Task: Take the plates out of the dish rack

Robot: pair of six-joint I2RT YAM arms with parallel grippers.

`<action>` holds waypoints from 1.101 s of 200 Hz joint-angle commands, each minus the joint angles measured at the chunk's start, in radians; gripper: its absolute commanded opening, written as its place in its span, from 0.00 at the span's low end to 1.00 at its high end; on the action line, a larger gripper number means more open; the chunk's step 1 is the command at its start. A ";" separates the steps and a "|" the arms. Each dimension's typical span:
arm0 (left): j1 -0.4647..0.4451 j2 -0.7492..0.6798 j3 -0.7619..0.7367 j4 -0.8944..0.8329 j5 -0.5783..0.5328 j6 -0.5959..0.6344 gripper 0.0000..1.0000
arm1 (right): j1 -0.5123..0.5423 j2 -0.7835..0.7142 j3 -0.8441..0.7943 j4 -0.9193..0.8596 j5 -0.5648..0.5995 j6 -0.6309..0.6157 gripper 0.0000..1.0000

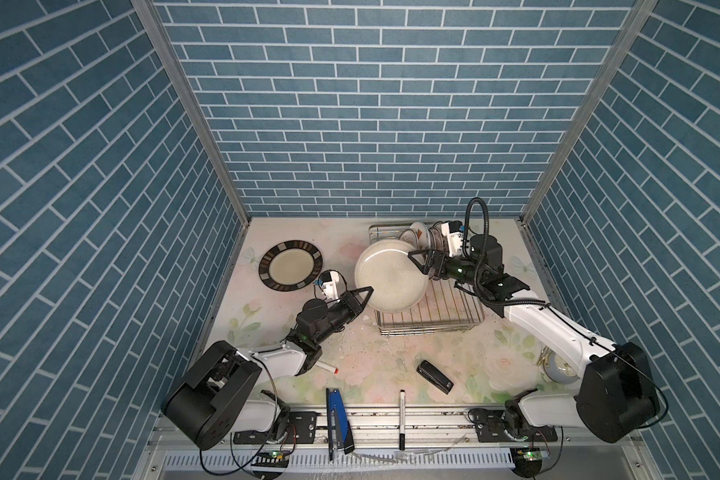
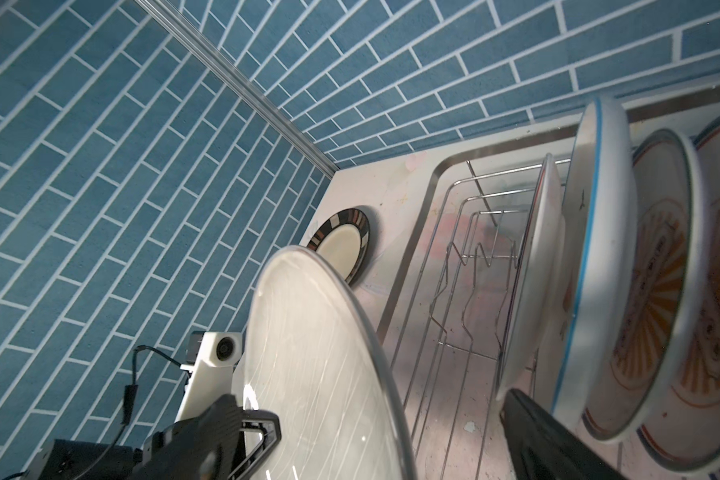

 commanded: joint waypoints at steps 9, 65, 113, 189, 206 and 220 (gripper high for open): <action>0.047 -0.106 -0.004 0.074 0.007 -0.001 0.00 | 0.008 -0.049 -0.036 0.072 -0.019 -0.050 0.99; 0.208 -0.312 0.004 -0.238 0.018 0.026 0.00 | 0.026 0.038 0.034 0.099 -0.131 -0.037 0.99; 0.356 -0.387 -0.003 -0.308 0.076 -0.007 0.00 | 0.115 0.096 0.119 0.022 0.010 -0.148 0.99; 0.572 -0.354 -0.011 -0.302 0.104 -0.040 0.00 | 0.274 0.281 0.318 -0.027 0.173 -0.305 0.99; 0.601 -0.333 -0.006 -0.292 0.116 -0.037 0.00 | 0.283 0.334 0.391 -0.087 0.170 -0.310 0.99; 0.628 -0.312 -0.002 -0.287 0.120 -0.039 0.00 | 0.289 0.379 0.445 -0.121 0.180 -0.311 0.99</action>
